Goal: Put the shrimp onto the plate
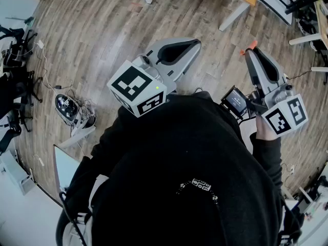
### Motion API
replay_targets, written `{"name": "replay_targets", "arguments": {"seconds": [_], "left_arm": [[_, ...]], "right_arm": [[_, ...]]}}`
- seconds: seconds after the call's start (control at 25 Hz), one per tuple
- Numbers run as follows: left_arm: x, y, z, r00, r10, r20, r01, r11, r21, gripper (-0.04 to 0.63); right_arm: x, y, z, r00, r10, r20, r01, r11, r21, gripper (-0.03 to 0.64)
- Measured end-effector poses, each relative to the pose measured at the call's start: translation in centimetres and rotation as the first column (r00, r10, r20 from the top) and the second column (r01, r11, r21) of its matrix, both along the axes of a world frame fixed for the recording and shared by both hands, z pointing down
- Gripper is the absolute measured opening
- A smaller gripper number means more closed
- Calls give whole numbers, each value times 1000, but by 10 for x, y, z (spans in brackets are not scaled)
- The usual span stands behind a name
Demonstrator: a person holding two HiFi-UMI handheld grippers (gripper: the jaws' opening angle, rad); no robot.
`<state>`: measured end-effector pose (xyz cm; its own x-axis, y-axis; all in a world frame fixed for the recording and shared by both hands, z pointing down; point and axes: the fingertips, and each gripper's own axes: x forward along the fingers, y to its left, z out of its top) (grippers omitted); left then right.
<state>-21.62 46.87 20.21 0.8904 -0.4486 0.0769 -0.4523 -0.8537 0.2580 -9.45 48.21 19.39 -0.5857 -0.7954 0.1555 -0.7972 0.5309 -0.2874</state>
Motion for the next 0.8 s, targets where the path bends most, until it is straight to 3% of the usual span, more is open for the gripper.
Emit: {"name": "replay_targets", "arguments": {"seconds": [0.12,0.28,0.52,0.8], "left_arm": [[8,-4,0,1000,21,-22,-22,999,-24,3],[22,-5,-15,993,53,-109,-55,998,-11,3],[78,-15,-6,993,109,-48,-112,991,-66,3],[150,-22,-12,985,166,-42,-167,986,-21,3]], "right_arm": [[14,-3,-1,999,34,-29,-33,999,22,67],[41,-5,-6,997,53,-62,-50,998,42,67],[90,-2,-3,995,85,54,-85,996,-11,69],[182,-7,11,976,194,100,-191,981,-42,69]]}}
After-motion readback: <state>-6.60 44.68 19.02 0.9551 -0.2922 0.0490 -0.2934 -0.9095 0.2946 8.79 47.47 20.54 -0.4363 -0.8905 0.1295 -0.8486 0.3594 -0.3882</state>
